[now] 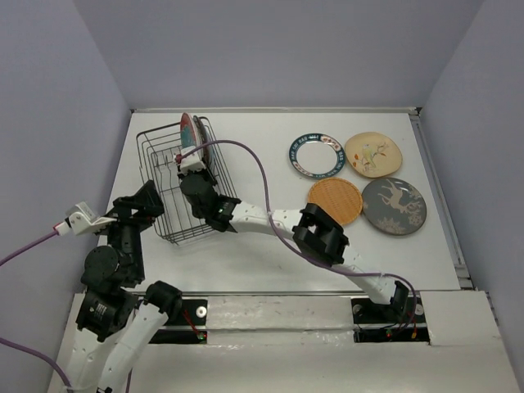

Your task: Load the plates into the dish rack

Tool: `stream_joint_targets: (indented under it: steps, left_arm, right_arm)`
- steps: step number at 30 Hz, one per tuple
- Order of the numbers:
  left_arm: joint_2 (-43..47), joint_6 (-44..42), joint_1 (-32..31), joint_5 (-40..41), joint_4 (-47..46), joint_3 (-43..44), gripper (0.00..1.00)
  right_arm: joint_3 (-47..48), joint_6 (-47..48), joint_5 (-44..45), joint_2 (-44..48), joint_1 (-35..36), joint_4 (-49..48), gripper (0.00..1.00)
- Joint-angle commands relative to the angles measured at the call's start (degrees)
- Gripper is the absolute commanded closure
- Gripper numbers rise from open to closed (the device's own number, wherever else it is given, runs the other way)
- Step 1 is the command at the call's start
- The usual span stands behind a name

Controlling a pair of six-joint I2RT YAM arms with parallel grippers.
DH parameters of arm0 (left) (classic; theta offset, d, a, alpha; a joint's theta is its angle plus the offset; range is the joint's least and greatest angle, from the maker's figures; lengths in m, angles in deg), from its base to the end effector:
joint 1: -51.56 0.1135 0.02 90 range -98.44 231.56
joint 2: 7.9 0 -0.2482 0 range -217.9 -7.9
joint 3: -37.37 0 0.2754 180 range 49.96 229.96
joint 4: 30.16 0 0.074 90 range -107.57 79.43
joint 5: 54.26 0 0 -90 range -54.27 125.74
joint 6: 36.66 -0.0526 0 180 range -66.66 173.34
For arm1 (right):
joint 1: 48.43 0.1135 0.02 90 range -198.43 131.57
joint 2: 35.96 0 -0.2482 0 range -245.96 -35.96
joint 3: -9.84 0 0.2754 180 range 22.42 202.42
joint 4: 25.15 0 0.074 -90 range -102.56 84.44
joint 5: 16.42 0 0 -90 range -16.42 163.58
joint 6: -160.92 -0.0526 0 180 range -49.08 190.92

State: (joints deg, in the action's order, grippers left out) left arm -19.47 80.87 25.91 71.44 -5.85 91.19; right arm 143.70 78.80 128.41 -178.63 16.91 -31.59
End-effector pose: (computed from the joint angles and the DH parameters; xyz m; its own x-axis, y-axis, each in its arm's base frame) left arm 0.0960 -0.0120 0.3844 0.3151 -0.5677 -0.7606 -0.0037 0.8006 -0.5991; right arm 0.2868 0.5216 0.2175 0.0080 -0.1719 -0.9851 -0.1833 0.9682 -0.1705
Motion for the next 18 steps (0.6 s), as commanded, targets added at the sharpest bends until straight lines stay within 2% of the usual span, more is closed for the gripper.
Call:
stream_joint_targets:
  steps: [1,4,10,13,14,18]
  left_arm:
    - [-1.61,0.16,1.30,-0.54,-4.34,-0.27,0.01]
    - [-2.40,0.51,2.09,-1.69,-4.52,-0.36,0.01]
    - [-3.10,0.60,4.11,-2.83,-4.96,-0.54,0.01]
    - [-3.19,0.42,4.73,-3.18,-5.22,-0.71,0.01]
    - [-3.28,0.42,5.08,-3.27,-5.48,-0.72,0.01]
    - [-3.28,0.33,5.43,-3.27,-5.49,-0.80,0.01]
  right_arm:
    - [-5.15,-5.31,-3.48,5.72,0.23,4.35,0.62]
    - [-6.57,-6.91,-8.06,7.23,0.23,4.26,0.62]
    - [-9.47,-7.18,-10.96,9.60,0.75,4.70,0.62]
    - [-8.52,-6.91,-11.93,9.52,0.75,6.27,0.53]
    - [-7.73,-6.65,-12.63,8.82,0.75,6.98,0.46]
    - [-3.94,-7.00,-12.38,7.58,0.75,10.15,0.43]
